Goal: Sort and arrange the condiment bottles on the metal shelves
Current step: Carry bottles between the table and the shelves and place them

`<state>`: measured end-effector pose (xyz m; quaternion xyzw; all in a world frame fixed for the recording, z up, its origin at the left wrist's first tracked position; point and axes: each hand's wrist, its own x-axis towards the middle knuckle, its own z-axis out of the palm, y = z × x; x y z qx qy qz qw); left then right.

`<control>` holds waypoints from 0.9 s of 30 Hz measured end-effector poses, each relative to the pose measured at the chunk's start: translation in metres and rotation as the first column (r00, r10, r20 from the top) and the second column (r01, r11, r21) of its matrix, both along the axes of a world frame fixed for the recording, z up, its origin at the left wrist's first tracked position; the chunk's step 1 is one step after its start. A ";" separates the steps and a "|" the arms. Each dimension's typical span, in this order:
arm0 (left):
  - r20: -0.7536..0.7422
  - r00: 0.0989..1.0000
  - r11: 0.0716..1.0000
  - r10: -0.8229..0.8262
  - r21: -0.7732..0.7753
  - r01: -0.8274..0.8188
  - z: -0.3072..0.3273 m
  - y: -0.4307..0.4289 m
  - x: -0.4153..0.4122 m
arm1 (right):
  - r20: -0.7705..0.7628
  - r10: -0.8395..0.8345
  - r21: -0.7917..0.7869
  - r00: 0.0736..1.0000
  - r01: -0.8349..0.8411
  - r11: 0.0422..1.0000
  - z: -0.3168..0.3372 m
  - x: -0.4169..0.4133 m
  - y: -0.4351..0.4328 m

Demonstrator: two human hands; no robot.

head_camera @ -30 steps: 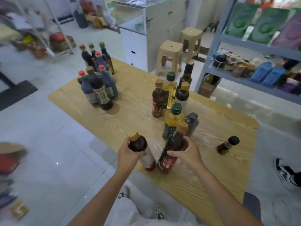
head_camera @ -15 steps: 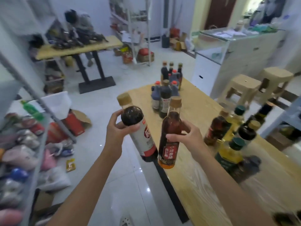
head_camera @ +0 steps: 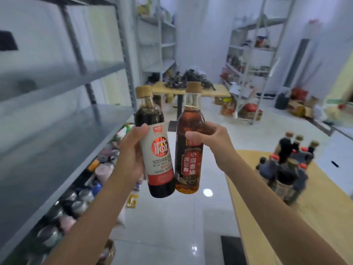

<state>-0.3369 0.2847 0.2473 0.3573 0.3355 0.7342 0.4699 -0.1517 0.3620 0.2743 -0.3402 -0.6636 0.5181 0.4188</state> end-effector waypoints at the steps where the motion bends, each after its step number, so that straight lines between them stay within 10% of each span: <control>1: -0.013 1.000 1.000 0.021 0.012 -0.021 0.004 0.000 -0.011 | -0.006 0.028 0.005 1.000 -0.028 1.000 0.005 -0.015 0.006; 17: -0.207 0.887 0.910 0.412 0.133 -0.392 0.059 0.011 -0.179 | -0.088 0.452 0.082 0.888 -0.446 0.892 0.032 -0.231 0.076; 27: -0.304 0.532 0.610 0.790 0.299 -0.734 0.135 0.052 -0.254 | -0.143 0.656 0.208 0.741 -0.625 0.752 0.078 -0.362 0.152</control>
